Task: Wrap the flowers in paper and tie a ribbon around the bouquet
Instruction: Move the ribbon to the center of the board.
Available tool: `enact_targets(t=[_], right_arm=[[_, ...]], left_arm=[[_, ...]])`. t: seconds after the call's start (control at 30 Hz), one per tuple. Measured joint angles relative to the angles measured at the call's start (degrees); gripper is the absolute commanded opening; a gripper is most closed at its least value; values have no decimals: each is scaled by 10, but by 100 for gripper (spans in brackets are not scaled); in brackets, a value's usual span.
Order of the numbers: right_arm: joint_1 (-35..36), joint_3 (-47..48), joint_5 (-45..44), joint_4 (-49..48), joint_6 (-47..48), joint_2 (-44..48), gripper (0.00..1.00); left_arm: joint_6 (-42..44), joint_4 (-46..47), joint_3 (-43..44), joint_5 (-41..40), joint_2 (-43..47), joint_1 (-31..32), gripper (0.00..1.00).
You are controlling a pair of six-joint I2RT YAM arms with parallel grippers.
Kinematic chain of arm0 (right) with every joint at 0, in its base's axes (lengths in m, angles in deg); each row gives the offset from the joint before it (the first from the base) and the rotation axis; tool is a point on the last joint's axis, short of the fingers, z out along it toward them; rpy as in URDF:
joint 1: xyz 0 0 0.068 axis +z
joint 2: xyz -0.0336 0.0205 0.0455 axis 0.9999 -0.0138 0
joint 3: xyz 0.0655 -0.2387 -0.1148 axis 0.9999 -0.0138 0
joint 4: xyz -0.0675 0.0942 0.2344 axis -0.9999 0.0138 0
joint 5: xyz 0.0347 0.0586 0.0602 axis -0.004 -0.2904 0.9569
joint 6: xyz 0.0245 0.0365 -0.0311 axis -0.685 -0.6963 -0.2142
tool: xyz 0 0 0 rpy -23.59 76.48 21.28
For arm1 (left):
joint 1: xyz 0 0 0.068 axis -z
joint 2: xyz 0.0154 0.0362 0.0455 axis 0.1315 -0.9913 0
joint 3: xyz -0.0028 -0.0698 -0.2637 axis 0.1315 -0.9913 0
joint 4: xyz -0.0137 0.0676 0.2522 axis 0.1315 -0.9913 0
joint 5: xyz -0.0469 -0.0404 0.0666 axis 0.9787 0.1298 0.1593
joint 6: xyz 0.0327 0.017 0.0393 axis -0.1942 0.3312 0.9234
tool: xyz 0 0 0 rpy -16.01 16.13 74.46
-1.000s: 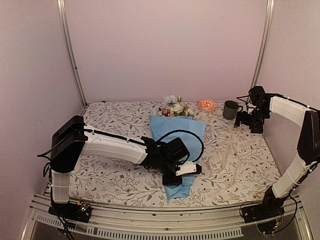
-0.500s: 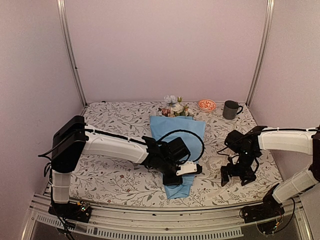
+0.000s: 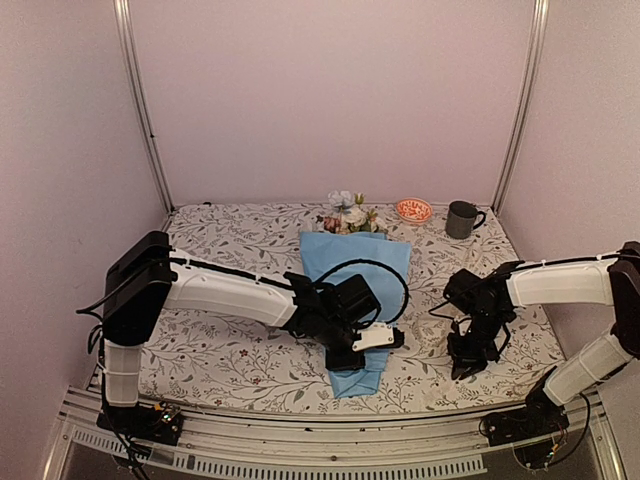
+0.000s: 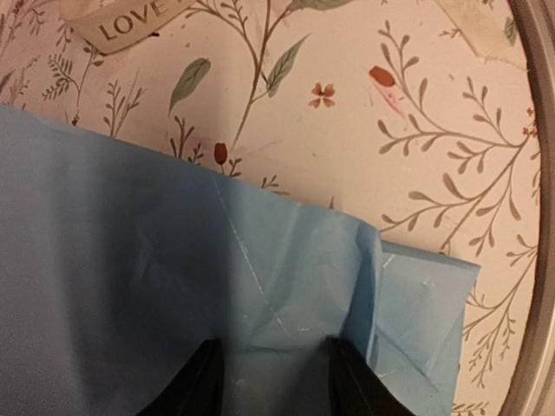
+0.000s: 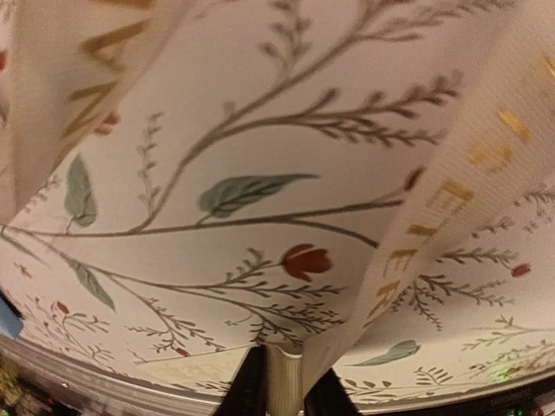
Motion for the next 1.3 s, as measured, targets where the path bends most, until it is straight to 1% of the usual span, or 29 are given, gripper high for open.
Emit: enact_targets(t=[0.03, 0.1, 0.17, 0.23, 0.3, 0.33, 0.4, 0.43, 0.5, 0.53, 0.57, 0.6, 0.67, 0.77, 0.87, 0.93, 1.0, 1.07, 1.17, 1.3], right_arm=[[2, 0, 3, -2, 4, 0, 0], [21, 0, 38, -26, 3, -2, 0], [58, 5, 85, -63, 4, -7, 1], [109, 23, 147, -105, 5, -24, 15], [143, 49, 184, -130, -2, -45, 33], [152, 59, 195, -137, -8, -54, 40], [155, 69, 202, -131, -14, -59, 53], [151, 71, 202, -123, -13, -58, 65], [139, 75, 195, -106, -11, -51, 80], [134, 75, 190, -98, -12, -44, 90], [127, 76, 186, -88, -10, -33, 98], [118, 78, 179, -77, -7, -20, 99], [96, 84, 162, -66, -1, 7, 99], [45, 109, 141, -48, 16, 43, 99], [1, 142, 120, -40, 39, 54, 99], [-33, 171, 99, -71, 52, 37, 99], [-56, 195, 92, -111, 64, 11, 97], [-70, 212, 93, -153, 73, -19, 96], [-73, 219, 112, -223, 81, -73, 94], [-73, 219, 151, -280, 89, -143, 92]], left_arm=[[0, 0, 0, 0, 0, 0, 43], [0, 0, 0, 0, 0, 0, 43], [0, 0, 0, 0, 0, 0, 43], [0, 0, 0, 0, 0, 0, 43], [1, -1, 0, 1, 0, -1, 43], [1, -1, 0, 1, 0, -1, 43], [0, -3, 0, 4, 0, -1, 43], [-2, -4, 0, 5, 0, -1, 43], [-5, -2, 0, 7, 0, -3, 43], [-6, -2, 0, 7, 0, -3, 43], [-7, -1, 0, 7, 0, -3, 43], [-10, -1, 0, 7, 0, -4, 43], [-9, -1, 0, 8, 0, -5, 43], [-13, -2, 0, 5, 0, -5, 43], [-20, -2, 1, 0, -1, -13, 43], [-15, -1, 1, 3, -1, -15, 43], [-12, -2, 2, 2, -1, -13, 43], [-10, -2, 3, 3, -3, -12, 43], [-9, -3, 4, 3, -3, -12, 43], [-8, -7, 8, 3, -5, -12, 43]])
